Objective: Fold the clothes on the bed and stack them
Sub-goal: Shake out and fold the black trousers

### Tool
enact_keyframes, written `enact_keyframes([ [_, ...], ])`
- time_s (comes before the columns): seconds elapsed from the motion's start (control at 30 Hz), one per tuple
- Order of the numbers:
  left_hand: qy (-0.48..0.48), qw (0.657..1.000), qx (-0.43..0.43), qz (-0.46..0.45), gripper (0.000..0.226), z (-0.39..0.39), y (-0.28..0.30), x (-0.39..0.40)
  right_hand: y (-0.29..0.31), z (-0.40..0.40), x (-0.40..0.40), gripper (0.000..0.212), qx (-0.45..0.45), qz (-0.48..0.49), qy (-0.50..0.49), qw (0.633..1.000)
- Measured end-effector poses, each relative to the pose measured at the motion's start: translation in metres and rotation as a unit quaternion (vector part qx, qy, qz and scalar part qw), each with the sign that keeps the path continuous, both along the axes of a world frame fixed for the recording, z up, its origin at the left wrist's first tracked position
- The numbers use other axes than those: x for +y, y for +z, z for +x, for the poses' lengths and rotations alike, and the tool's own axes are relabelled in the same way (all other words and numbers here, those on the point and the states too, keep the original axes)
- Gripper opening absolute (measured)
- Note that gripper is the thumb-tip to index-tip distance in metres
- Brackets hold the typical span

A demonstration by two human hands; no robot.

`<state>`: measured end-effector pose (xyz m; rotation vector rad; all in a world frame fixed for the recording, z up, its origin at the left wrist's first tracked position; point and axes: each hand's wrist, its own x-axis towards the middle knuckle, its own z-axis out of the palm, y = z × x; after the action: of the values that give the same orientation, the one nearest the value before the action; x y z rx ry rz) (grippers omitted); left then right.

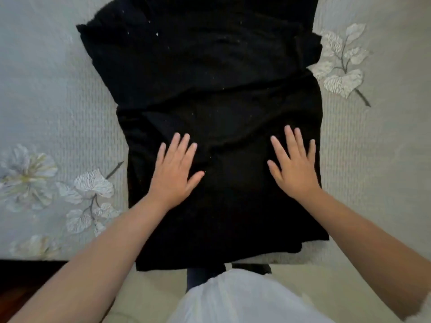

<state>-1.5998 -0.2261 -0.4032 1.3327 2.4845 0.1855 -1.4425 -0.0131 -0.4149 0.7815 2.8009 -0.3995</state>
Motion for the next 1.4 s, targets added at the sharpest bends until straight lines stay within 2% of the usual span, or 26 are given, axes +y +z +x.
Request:
enact_keyframes([
  [0.13,-0.014,0.995,-0.034,-0.093,0.062,0.08,-0.009,-0.048,0.003,0.092,-0.021,0.055,-0.044,-0.019,-0.115,0.992],
  [0.2,-0.015,0.988,-0.045,-0.144,0.066,0.109,-0.008,-0.069,0.007,0.122,-0.027,0.053,-0.029,-0.022,-0.147,0.989],
  [0.27,-0.024,0.98,-0.062,-0.19,0.079,0.13,-0.006,-0.085,0.012,0.136,-0.035,0.047,-0.004,-0.068,-0.19,0.979],
  [0.33,-0.047,0.975,-0.057,-0.212,0.081,0.141,-0.006,-0.094,0.017,0.146,-0.04,0.038,0.023,-0.109,-0.224,0.968],
  [0.47,-0.029,0.979,-0.005,-0.203,0.097,0.151,-0.015,-0.101,0.026,0.184,-0.037,0.031,0.026,-0.056,-0.248,0.967],
  [0.67,-0.021,0.97,0.039,-0.241,0.08,0.162,-0.023,-0.114,0.027,0.233,-0.036,0.04,-0.095,-0.001,-0.217,0.971],
  [0.77,-0.015,0.975,0.019,-0.221,0.075,0.167,-0.021,-0.121,0.021,0.229,-0.045,0.044,-0.035,0.067,-0.182,0.98],
  [0.83,-0.008,0.98,0.008,-0.199,0.074,0.167,-0.023,-0.128,0.014,0.227,-0.057,0.042,0.026,0.092,-0.045,0.994],
  [0.87,-0.004,0.982,0.004,-0.187,0.073,0.166,-0.022,-0.131,0.008,0.227,-0.061,0.048,0.028,0.096,0.044,0.994],
  [0.93,-0.005,0.991,0.004,-0.137,0.071,0.165,-0.02,-0.136,0.0,0.229,-0.062,0.054,-0.001,0.118,0.181,0.976],
  [1.0,0.011,0.997,0.008,-0.081,0.069,0.163,-0.018,-0.138,-0.004,0.227,-0.056,0.07,-0.045,0.125,0.229,0.964],
  [1.03,0.031,0.998,-0.001,-0.06,0.068,0.162,-0.017,-0.137,-0.005,0.226,-0.053,0.077,-0.061,0.121,0.233,0.963],
  [1.1,0.061,0.998,0.004,-0.032,0.067,0.161,-0.018,-0.139,-0.004,0.227,-0.052,0.077,-0.059,0.122,0.236,0.962],
  [1.27,0.089,0.993,-0.028,-0.076,0.066,0.168,-0.013,-0.156,-0.001,0.237,-0.062,0.076,-0.03,0.102,0.186,0.977],
  [1.4,0.114,0.99,-0.045,-0.07,0.065,0.195,0.0,-0.175,0.01,0.251,-0.08,0.075,-0.046,0.073,0.142,0.986],
])
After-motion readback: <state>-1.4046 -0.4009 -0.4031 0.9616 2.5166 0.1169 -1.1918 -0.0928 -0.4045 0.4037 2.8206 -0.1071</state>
